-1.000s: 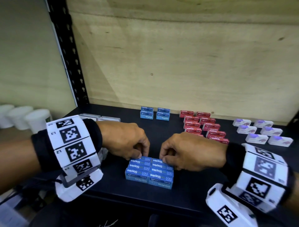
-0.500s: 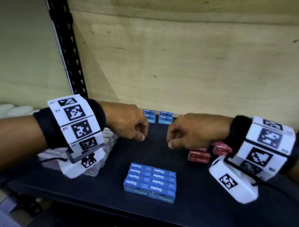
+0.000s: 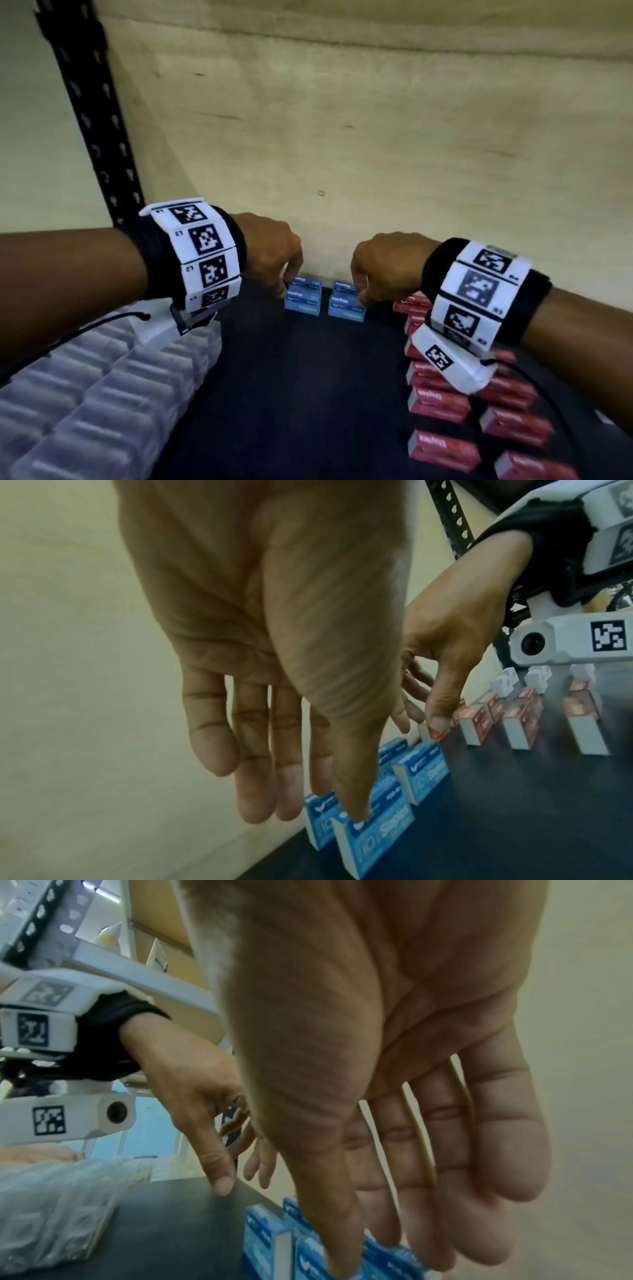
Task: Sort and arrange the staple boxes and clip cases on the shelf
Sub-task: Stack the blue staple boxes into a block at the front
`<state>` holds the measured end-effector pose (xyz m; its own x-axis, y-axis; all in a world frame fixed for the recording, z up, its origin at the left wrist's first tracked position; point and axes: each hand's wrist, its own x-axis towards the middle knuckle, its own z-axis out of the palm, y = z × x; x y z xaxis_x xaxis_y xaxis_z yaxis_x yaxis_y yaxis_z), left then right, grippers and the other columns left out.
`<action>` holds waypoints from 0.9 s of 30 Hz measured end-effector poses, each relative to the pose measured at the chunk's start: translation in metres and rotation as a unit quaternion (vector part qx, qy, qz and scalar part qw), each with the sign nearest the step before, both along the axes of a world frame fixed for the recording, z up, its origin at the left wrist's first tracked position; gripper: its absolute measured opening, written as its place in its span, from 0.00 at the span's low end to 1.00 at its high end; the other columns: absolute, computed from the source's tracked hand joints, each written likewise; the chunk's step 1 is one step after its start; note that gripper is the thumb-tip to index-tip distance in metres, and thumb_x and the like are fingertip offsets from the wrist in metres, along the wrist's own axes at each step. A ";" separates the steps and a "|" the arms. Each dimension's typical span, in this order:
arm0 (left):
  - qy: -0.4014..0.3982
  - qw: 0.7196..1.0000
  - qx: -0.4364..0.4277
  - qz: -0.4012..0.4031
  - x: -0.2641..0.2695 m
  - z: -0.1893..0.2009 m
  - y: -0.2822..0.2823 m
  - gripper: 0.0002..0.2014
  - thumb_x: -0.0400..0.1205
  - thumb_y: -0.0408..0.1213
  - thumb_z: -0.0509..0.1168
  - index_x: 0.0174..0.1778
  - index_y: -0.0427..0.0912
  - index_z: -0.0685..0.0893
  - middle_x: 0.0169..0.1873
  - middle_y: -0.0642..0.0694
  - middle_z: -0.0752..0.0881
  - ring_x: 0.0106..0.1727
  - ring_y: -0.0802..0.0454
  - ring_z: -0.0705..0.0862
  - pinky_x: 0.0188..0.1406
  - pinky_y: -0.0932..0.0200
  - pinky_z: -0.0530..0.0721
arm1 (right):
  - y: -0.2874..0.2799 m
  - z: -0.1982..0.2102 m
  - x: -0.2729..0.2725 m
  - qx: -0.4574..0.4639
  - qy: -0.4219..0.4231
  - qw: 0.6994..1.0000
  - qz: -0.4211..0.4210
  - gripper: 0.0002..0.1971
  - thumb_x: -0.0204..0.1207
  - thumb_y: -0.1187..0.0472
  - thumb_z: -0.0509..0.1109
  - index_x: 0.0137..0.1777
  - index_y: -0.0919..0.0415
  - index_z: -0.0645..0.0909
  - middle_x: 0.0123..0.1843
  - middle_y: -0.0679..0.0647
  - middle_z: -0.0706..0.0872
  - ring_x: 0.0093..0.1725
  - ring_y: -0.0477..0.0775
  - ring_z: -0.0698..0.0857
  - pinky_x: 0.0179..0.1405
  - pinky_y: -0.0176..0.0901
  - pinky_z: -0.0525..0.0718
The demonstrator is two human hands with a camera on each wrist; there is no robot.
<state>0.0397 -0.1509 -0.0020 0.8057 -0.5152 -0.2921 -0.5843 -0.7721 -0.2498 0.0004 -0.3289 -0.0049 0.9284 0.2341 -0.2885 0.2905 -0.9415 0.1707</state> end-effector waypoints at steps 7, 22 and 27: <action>0.038 0.999 0.017 -0.013 0.012 -0.011 -0.015 0.14 0.77 0.50 0.74 0.56 0.51 0.86 0.37 0.58 0.81 0.42 0.55 0.79 0.36 0.62 0.73 | 0.005 -0.015 0.017 -0.027 0.021 0.999 0.005 0.16 0.74 0.48 0.78 0.52 0.60 0.89 0.43 0.53 0.89 0.39 0.55 0.85 0.27 0.37 0.74; 0.026 0.999 -0.016 -0.012 -0.028 -0.001 0.002 0.07 0.77 0.44 0.74 0.48 0.47 0.89 0.29 0.60 0.80 0.30 0.63 0.76 0.28 0.66 0.72 | 0.002 -0.001 -0.027 0.033 -0.034 0.999 0.003 0.15 0.69 0.47 0.81 0.48 0.57 0.89 0.44 0.52 0.91 0.44 0.56 0.88 0.38 0.40 0.79; 0.003 0.999 -0.007 -0.049 -0.077 0.007 0.023 0.06 0.75 0.48 0.74 0.40 0.52 0.85 0.25 0.61 0.77 0.28 0.62 0.75 0.32 0.63 0.74 | 0.010 0.012 -0.081 0.068 -0.039 0.997 -0.003 0.14 0.68 0.45 0.82 0.46 0.53 0.89 0.40 0.48 0.90 0.41 0.52 0.86 0.36 0.40 0.79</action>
